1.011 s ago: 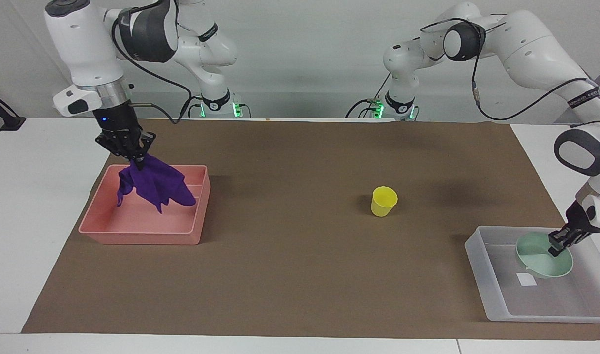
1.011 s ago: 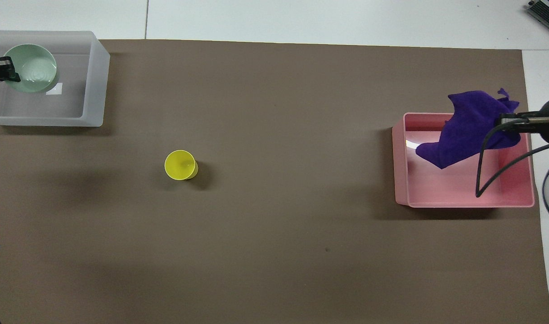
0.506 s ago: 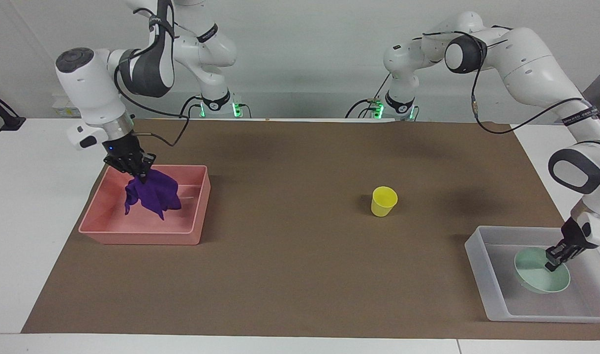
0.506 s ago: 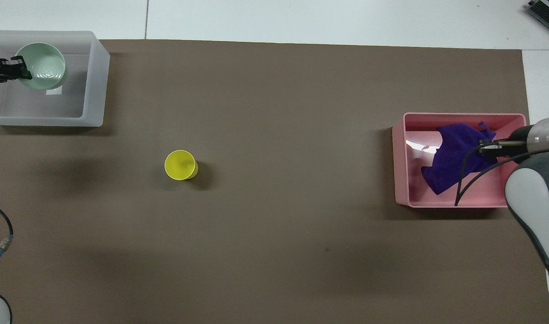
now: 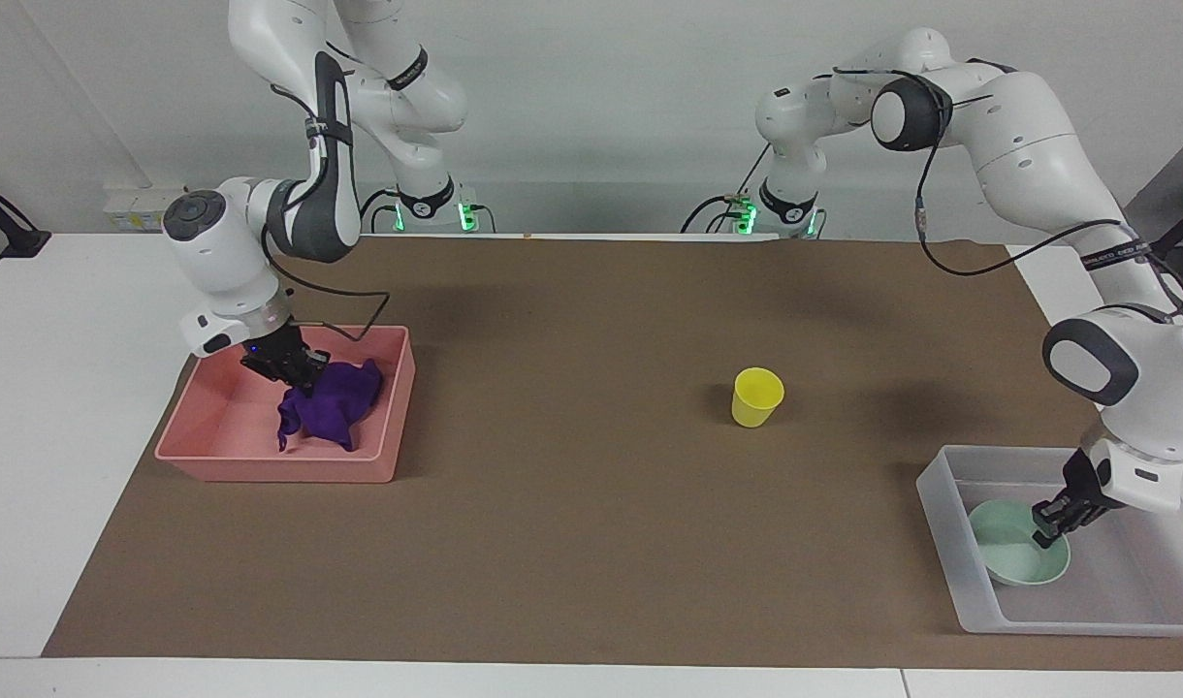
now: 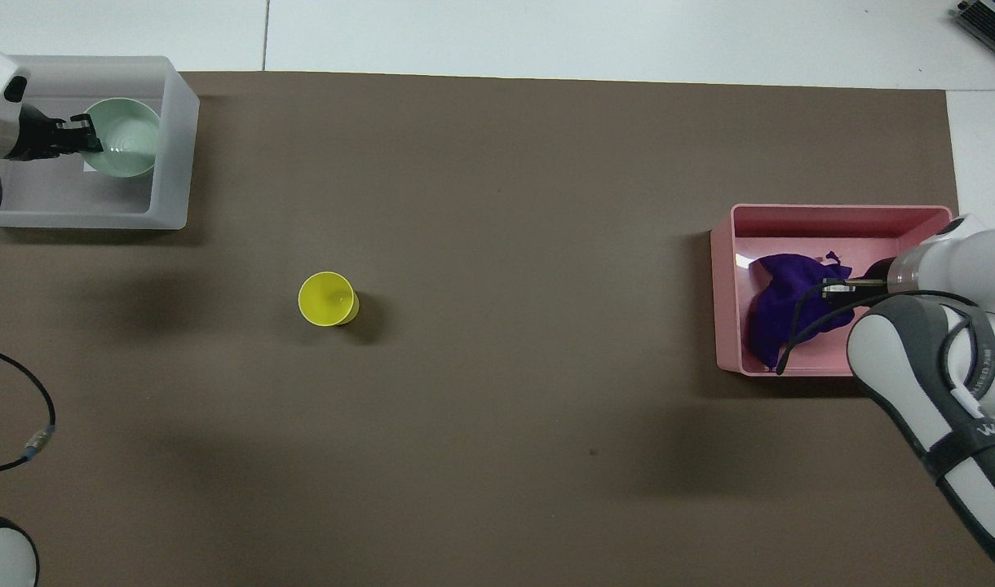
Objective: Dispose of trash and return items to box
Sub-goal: 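Release the cloth in the tray while the left gripper releases the bowl, then reach the left gripper to the yellow cup and grasp it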
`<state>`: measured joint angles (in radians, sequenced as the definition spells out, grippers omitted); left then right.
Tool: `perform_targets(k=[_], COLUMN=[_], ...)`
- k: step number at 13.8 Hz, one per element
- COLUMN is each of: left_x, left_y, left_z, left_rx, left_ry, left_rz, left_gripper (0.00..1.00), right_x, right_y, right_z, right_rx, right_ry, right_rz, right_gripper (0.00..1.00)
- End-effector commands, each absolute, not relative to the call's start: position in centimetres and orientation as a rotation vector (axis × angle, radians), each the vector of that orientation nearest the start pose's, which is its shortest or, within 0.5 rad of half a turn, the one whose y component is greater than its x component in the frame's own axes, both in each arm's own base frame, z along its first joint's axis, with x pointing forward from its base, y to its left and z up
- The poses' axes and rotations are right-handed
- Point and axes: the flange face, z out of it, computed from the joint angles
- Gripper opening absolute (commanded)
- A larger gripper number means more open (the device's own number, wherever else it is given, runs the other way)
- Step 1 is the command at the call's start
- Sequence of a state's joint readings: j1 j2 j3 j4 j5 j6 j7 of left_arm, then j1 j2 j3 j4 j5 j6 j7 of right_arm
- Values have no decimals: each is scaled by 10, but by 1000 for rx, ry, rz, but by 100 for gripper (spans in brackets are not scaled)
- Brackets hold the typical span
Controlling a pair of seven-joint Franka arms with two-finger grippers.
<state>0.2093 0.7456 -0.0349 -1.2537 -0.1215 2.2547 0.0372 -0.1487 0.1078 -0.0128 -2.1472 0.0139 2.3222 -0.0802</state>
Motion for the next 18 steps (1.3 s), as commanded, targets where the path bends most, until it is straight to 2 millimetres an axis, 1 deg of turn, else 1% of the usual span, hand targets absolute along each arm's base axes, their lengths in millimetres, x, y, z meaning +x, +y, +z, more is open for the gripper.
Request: perform_targets(k=[1,2,3,4,5,6,7,8,9,10,11,12,13,14,15,17,18], left_x=[755,757,755,753,752,750,745,737,729,717,704,693,681,674,669,653,640], left_y=[134,127,125,122,112,106,100,95,84,72,56,39,17,-6,-36,-78,-103], left_z=[349,353,361,369,377,390,409,431,450,466,475,477,475,467,460,443,434], left_rx=[-3189,-3190,-3192,-3196,-3200,-3200,-3204,-3208,-3213,-3216,-3219,-3224,-3230,-3223,-3195,-3188,-3190], left_ry=[-262,-203,-190,-174,-137,-93,-54,-36,-14,9,36,67,106,149,201,166,194], left_rz=[-450,-450,-446,-429,-416,-419,-411,-400,-397,-386,-372,-351,-318,-277,-249,-226,-211], left_gripper=[63,77,88,96,100,100,100,100,100,100,100,100,100,100,100,100,100], right_x=[551,554,559,562,564,562,559,556,554,553,555,556,554,552,550,545,543], right_y=[-91,-89,-85,-79,-74,-65,-55,-46,-41,-38,-38,-41,-43,-47,-51,-57,-61], right_z=[364,370,385,400,423,443,464,478,491,506,526,546,564,583,599,622,632], right_rx=[-3143,-3143,-3144,-3142,-3139,-3135,-3131,-3128,-3123,-3120,-3120,-3120,-3121,-3122,-3119,-3113,-3115], right_ry=[133,125,116,108,143,187,229,257,288,309,312,317,322,327,336,355,362], right_rz=[-132,-144,-173,-166,-169,-157,-152,-157,-164,-159,-154,-145,-128,-116,-111,-89,-65], right_gripper=[100,100,100,100,100,100,100,100,100,100,100,100,100,100,100,100,100])
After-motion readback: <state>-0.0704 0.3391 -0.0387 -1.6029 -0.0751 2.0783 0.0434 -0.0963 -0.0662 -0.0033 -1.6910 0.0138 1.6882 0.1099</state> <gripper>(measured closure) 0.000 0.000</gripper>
